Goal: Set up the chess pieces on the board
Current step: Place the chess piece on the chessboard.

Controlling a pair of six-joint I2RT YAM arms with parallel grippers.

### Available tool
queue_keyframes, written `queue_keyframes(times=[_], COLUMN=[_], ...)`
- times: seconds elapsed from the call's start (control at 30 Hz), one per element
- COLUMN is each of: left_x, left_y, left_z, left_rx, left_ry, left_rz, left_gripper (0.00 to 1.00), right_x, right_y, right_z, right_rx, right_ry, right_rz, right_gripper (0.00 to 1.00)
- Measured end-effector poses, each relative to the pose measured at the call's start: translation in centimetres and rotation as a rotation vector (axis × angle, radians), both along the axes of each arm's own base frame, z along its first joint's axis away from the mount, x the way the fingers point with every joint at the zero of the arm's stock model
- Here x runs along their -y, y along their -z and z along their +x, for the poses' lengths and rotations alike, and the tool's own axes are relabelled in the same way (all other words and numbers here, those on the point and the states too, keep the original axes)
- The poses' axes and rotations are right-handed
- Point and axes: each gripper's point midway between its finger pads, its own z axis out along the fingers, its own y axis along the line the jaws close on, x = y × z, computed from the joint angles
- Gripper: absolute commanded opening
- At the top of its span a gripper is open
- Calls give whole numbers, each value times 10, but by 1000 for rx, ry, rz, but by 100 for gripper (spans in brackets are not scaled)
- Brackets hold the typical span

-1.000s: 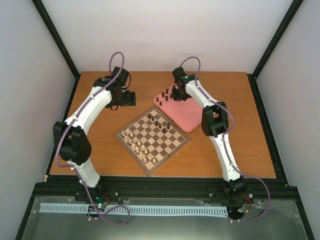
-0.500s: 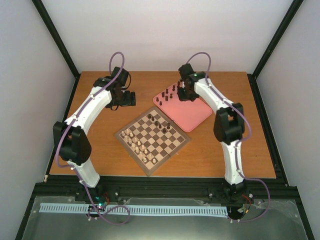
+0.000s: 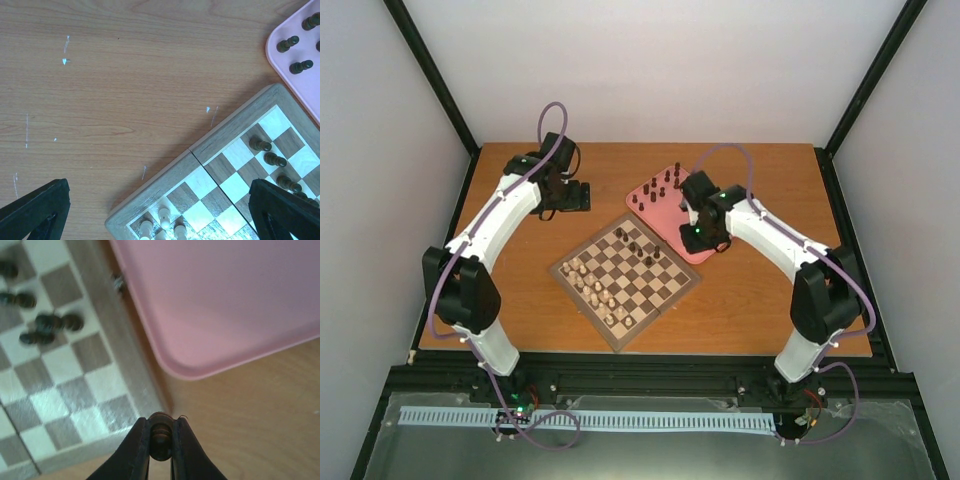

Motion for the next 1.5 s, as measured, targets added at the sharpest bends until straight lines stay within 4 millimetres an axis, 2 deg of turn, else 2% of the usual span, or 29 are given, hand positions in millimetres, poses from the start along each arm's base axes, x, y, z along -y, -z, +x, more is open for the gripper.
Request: queue_keyframes(times=[0.13, 0.3, 0.47, 0.7, 1.2, 1.5], left_x=[0, 1, 1, 1, -1, -2], left_y=[-4, -9, -9, -10, -6, -5], left_z=[-1, -1, -1, -1, -3, -3], left_rx=[10, 25, 25, 28, 19, 17], left_ry=[5, 7, 7, 7, 4, 2], left_rz=[-5, -13, -13, -14, -5, 0], left_gripper=[100, 100, 100, 100, 100, 100], right_x=[-16, -43, -63, -70, -97, -100], right_y=[11, 15, 24, 43, 54, 62], right_z=[-31, -47, -45, -40, -34, -36], right_rx=[-38, -41, -53, -88, -98, -112], right_ry=[-72, -135, -162, -174, -252, -269], right_rz=[-10, 17, 30, 9, 12, -1], right_gripper=[3, 3, 3, 3, 4, 6])
